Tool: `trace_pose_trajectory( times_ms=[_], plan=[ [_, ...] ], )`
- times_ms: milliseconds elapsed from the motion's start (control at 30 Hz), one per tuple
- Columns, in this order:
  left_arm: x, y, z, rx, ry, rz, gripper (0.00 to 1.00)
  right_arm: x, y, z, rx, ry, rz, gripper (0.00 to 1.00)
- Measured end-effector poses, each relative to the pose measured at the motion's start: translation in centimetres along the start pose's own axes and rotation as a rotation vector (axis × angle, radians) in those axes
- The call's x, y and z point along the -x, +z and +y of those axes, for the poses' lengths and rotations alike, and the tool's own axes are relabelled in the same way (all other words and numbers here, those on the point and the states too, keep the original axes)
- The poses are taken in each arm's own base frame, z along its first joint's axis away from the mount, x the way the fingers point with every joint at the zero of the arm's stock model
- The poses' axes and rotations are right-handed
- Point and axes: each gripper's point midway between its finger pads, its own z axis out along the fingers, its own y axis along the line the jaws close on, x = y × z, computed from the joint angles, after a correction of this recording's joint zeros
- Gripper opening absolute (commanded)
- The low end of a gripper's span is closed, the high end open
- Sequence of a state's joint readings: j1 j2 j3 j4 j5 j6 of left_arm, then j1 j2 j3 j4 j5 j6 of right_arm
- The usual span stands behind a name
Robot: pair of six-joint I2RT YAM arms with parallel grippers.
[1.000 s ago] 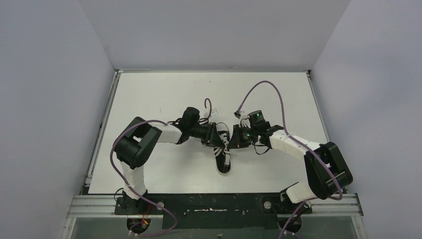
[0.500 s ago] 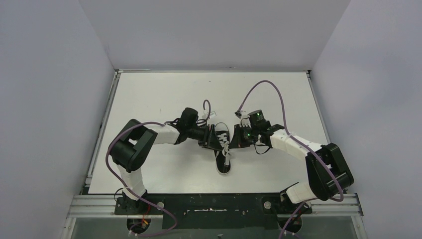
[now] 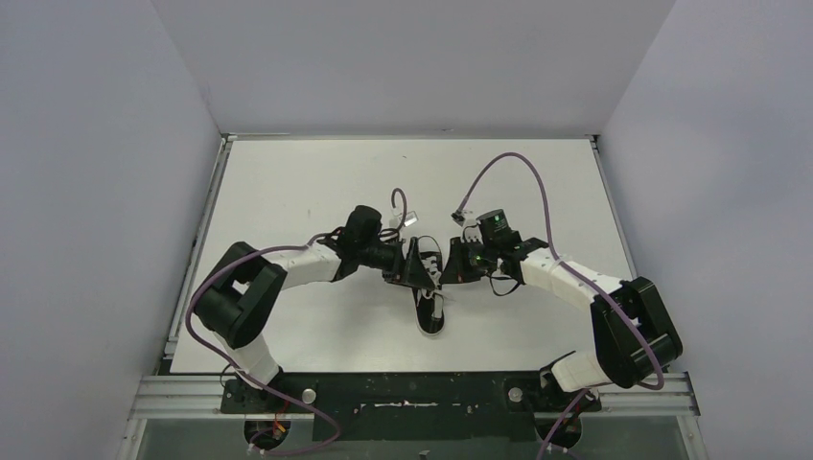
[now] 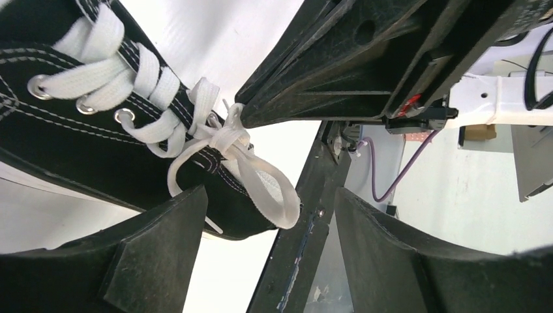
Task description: Tie the shoes
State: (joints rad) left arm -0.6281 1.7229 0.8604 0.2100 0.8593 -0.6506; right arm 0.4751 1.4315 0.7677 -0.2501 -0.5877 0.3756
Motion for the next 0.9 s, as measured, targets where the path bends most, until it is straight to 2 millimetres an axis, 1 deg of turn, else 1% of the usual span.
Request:
trace_pose_trajectory(
  times_ms=[67, 100, 200, 233, 333, 500, 600, 800, 900],
  plan=[
    [-0.5, 0.3, 0.0, 0.013, -0.008, 0.016, 0.63, 0.0, 0.0, 0.1, 0.000, -0.002, 0.004, 0.00],
    [-0.8, 0.4, 0.0, 0.022, -0.012, 0.027, 0.57, 0.0, 0.0, 0.1, 0.000, -0.001, 0.005, 0.00],
    [-1.5, 1.0, -0.5, 0.035, -0.005, 0.071, 0.35, 0.0, -0.1, 0.1, -0.007, -0.001, 0.005, 0.00],
    [-1.5, 1.1, -0.7, 0.035, 0.003, 0.081, 0.25, 0.1, -0.1, 0.1, -0.009, -0.001, 0.006, 0.00],
    [-1.7, 0.9, -0.3, 0.053, 0.009, 0.101, 0.01, -0.1, -0.1, 0.0, -0.025, 0.002, 0.014, 0.00],
    [-2.6, -0.4, 1.6, 0.113, -0.019, 0.136, 0.00, -0.1, -0.3, -0.6, -0.068, 0.010, 0.020, 0.00],
    [-2.9, -0.9, 2.2, 0.132, -0.033, 0.148, 0.00, 0.1, -0.4, -1.2, -0.093, 0.015, 0.009, 0.00],
    [-4.0, -1.3, 3.3, 0.162, -0.058, 0.172, 0.00, 1.2, -0.6, -2.7, -0.146, 0.028, -0.041, 0.00],
    [-4.5, -1.3, 4.0, 0.180, -0.073, 0.186, 0.00, 1.4, -0.5, -3.4, -0.160, 0.044, -0.063, 0.00]
  ],
)
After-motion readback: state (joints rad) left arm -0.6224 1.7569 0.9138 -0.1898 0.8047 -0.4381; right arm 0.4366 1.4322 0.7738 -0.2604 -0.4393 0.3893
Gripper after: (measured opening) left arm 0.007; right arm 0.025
